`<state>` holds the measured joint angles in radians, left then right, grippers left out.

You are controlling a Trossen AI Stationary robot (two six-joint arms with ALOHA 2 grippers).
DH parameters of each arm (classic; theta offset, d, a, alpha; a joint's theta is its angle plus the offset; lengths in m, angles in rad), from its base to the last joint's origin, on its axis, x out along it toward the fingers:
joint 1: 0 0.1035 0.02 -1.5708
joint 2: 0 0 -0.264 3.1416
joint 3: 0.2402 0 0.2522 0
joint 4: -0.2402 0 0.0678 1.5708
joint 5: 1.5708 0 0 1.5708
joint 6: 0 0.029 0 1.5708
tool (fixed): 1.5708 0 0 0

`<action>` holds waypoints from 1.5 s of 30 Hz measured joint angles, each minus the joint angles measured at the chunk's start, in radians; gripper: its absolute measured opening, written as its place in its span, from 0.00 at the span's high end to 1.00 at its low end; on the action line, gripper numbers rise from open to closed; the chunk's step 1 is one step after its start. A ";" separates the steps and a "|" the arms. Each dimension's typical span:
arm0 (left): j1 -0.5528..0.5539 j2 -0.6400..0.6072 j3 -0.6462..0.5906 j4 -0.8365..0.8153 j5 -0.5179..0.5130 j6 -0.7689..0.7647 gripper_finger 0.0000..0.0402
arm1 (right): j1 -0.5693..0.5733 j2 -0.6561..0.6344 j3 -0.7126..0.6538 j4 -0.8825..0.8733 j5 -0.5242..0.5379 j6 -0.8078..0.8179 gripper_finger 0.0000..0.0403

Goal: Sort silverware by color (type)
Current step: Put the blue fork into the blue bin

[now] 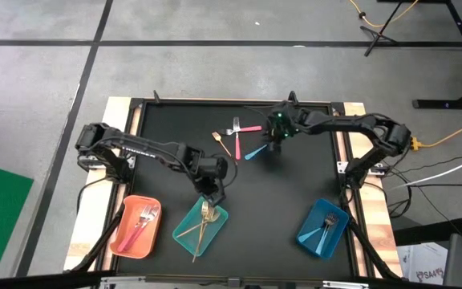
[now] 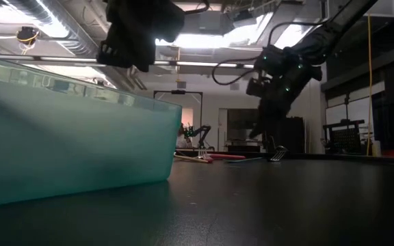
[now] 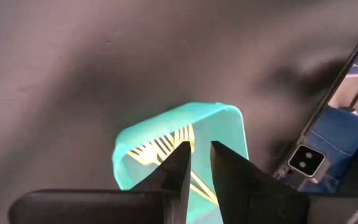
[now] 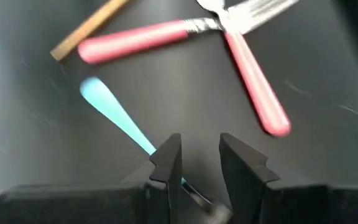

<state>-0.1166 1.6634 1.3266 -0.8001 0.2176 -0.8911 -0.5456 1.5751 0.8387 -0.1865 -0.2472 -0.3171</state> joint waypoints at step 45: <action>0.002 0.000 0.000 0.000 -0.078 0.038 0.86 | -0.005 0.173 0.001 -0.046 -0.038 -0.267 0.97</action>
<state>-0.1143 1.6634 1.3266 -0.7998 0.1393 -0.8532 -0.5503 1.7485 0.8398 -0.2321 -0.2848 -0.5846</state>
